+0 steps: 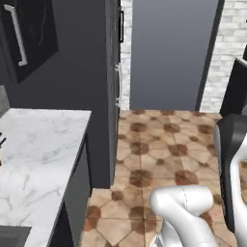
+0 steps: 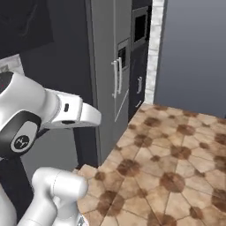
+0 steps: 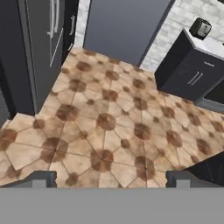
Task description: Close all open cabinet doors.
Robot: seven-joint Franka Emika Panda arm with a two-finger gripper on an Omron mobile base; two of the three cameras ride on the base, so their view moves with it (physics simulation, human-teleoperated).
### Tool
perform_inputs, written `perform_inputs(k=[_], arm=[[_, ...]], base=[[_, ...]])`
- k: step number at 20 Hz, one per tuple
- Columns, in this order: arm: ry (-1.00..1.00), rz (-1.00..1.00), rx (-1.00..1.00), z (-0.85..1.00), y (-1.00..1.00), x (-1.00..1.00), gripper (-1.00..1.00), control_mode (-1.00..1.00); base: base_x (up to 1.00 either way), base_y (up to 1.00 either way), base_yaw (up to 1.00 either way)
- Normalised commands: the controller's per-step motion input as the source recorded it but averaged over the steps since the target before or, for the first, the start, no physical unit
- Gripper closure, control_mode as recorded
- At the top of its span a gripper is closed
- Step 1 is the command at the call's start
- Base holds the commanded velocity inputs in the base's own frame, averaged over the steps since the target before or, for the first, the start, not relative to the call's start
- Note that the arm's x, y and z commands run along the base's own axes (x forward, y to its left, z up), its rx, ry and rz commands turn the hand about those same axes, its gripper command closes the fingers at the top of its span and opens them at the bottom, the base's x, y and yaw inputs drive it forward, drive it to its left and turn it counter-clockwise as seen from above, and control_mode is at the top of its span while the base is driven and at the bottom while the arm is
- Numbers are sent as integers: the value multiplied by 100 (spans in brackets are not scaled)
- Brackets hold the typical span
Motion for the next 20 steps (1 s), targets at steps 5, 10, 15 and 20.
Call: perform_inputs(k=[5,10,15,20], arm=[[0,0,0,0,0,0,-100,100],[0,0,0,0,0,0,-100,100],[0,0,0,0,0,0,-100,100],[0,0,0,0,0,0,-100,100]], base=[[77,-86,-55],[68,-90,-60],[69,-72,-57],[90,-19,-36]])
